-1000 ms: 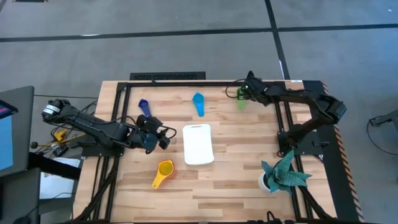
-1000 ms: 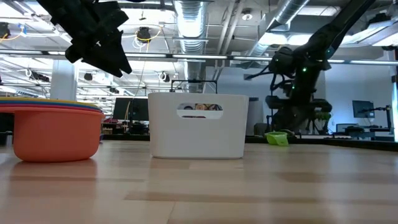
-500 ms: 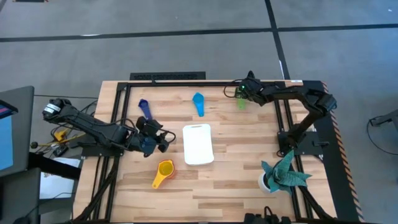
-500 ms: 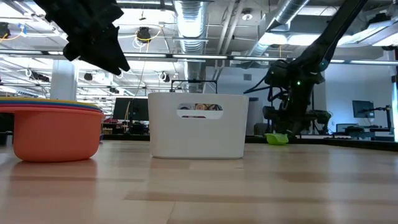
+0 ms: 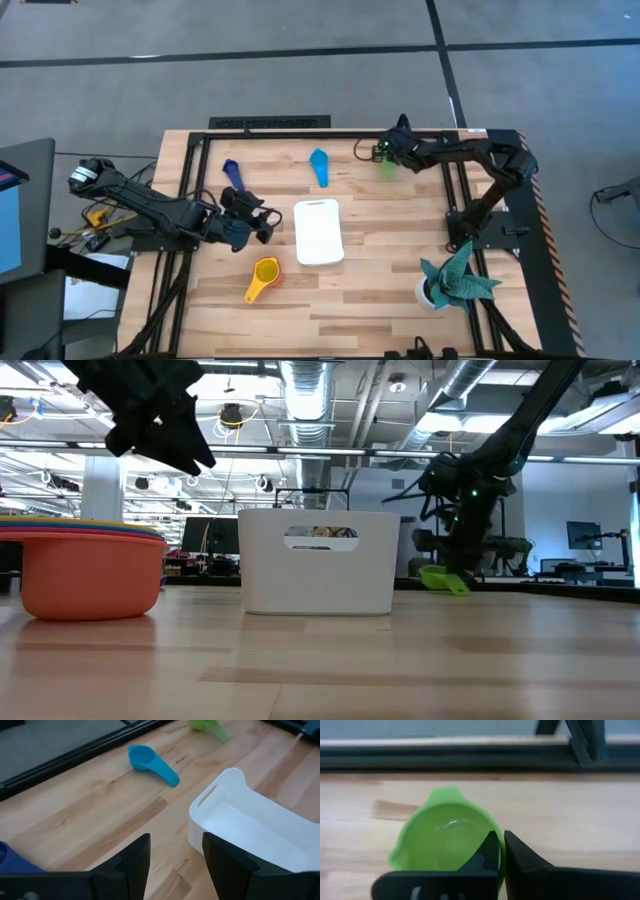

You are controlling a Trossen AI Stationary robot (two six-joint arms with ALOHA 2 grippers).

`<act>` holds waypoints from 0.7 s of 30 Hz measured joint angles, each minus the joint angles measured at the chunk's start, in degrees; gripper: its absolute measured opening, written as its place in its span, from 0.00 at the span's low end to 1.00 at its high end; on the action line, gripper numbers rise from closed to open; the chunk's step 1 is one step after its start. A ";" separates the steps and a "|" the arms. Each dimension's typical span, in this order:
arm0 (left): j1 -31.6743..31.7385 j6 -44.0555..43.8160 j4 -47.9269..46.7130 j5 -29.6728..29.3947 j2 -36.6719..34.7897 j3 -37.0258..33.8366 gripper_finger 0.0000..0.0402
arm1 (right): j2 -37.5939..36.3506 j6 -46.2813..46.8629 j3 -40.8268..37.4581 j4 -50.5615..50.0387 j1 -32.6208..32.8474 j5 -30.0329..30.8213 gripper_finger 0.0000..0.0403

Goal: Nest measuring cups in basket
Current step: Stack the green nest measuring cup into the yellow nest measuring cup

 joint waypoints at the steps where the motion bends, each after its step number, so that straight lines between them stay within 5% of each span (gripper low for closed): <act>1: 0.00 0.00 0.22 0.02 0.00 0.00 0.42 | -0.38 -0.35 0.00 0.46 1.10 0.93 0.03; 14: 0.00 6.64 9.87 -0.79 0.06 0.00 0.42 | -12.72 3.82 -0.02 9.94 25.67 15.09 0.04; 21: 0.64 20.50 27.43 1.46 7.33 0.04 0.42 | -14.64 4.48 0.00 25.83 39.91 23.50 0.05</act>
